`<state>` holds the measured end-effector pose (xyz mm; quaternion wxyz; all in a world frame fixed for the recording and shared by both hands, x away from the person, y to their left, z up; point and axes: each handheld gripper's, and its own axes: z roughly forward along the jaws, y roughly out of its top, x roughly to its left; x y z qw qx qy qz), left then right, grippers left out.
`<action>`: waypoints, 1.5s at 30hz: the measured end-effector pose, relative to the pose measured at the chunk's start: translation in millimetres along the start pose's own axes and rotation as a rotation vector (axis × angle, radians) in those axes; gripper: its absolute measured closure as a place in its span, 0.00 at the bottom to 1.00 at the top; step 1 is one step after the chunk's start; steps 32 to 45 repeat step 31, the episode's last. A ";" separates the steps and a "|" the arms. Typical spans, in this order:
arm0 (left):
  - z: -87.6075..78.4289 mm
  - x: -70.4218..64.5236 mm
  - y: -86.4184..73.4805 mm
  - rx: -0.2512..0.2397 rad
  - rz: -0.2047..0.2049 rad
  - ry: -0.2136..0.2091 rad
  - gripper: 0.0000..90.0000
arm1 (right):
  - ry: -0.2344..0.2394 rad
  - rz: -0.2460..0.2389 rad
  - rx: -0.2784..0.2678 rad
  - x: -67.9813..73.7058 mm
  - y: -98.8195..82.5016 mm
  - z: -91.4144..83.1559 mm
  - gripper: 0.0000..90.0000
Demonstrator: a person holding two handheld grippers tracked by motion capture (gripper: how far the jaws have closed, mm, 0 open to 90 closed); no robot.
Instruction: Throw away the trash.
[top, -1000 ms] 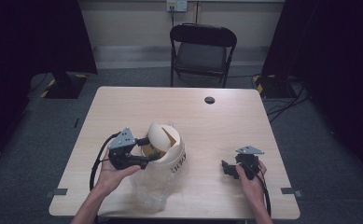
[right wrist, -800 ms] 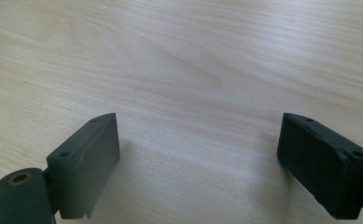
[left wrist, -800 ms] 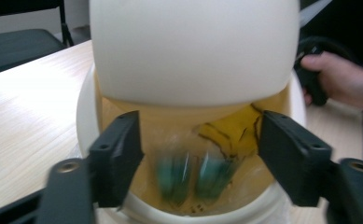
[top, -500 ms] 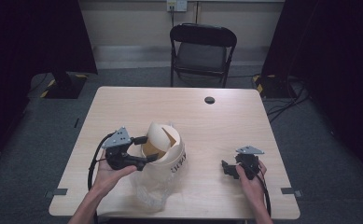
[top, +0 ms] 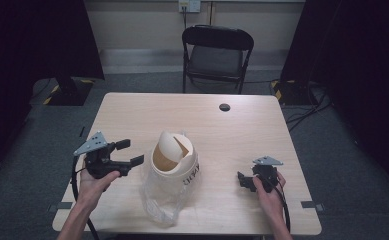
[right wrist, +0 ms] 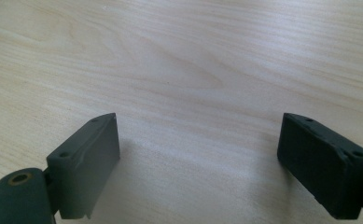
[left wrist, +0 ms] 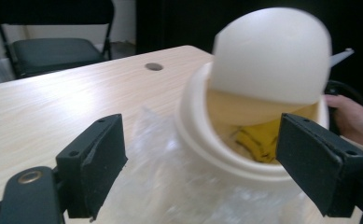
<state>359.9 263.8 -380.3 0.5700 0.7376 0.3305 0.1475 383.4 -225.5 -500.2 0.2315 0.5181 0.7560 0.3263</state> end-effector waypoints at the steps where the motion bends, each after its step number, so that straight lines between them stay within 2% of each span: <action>1: -2.7 2.7 -2.5 0.001 -0.002 0.012 0.17 | 0.000 0.000 0.000 0.0 0.0 0.0 0.13; 2: -6.5 7.1 -8.7 0.020 -0.009 0.034 0.17 | 0.000 0.000 0.000 0.0 0.0 0.0 0.13; 3: -6.5 7.1 -8.7 0.020 -0.009 0.034 0.17 | 0.000 0.000 0.000 0.0 0.0 0.0 0.13; 8: -15.7 27.8 -37.9 0.101 -0.085 0.144 0.17 | 0.000 0.000 0.000 0.0 0.0 0.0 0.13; 9: -15.7 27.8 -37.9 0.101 -0.085 0.144 0.18 | 0.000 0.000 0.000 0.0 0.0 0.0 0.13; 10: -17.7 36.6 -52.4 0.135 -0.100 0.194 0.18 | 0.000 0.000 0.000 0.0 0.0 0.0 0.13; 12: -18.1 40.1 -58.1 0.149 -0.108 0.205 0.18 | 0.000 0.000 0.000 0.0 0.0 0.0 0.13; 13: -17.2 48.2 -73.0 0.202 -0.132 0.236 0.18 | 0.000 0.000 0.000 0.0 0.0 0.0 0.13; 14: -17.2 48.2 -73.0 0.202 -0.132 0.236 0.18 | 0.000 0.000 0.000 0.0 0.0 0.0 0.13; 16: -14.8 51.9 -82.8 0.244 -0.132 0.270 0.18 | 0.000 0.000 0.000 0.0 0.0 0.0 0.13; 20: -8.4 55.9 -100.5 0.327 -0.086 0.330 0.18 | 0.000 0.000 0.000 0.0 0.0 0.0 0.13; 21: -2.2 57.3 -111.6 0.383 -0.084 0.349 0.18 | 0.000 0.000 0.000 0.0 0.0 0.0 0.13; 23: 0.1 56.5 -114.9 0.398 -0.084 0.349 0.18 | 0.000 0.000 0.000 0.0 0.0 0.0 0.13; 24: 1.4 55.1 -116.3 0.407 -0.069 0.355 0.18 | 0.000 0.000 0.000 0.0 0.0 0.0 0.13; 25: 3.6 51.5 -118.0 0.404 -0.036 0.376 0.18 | 0.000 0.000 0.000 0.0 0.0 0.0 0.13; 27: 4.7 49.7 -119.5 0.387 -0.038 0.389 0.17 | 0.000 0.000 0.000 0.0 0.0 0.0 0.13; 45: 4.7 49.7 -119.5 0.389 -0.047 0.392 0.16 | -0.001 0.000 0.000 0.0 0.0 0.0 0.13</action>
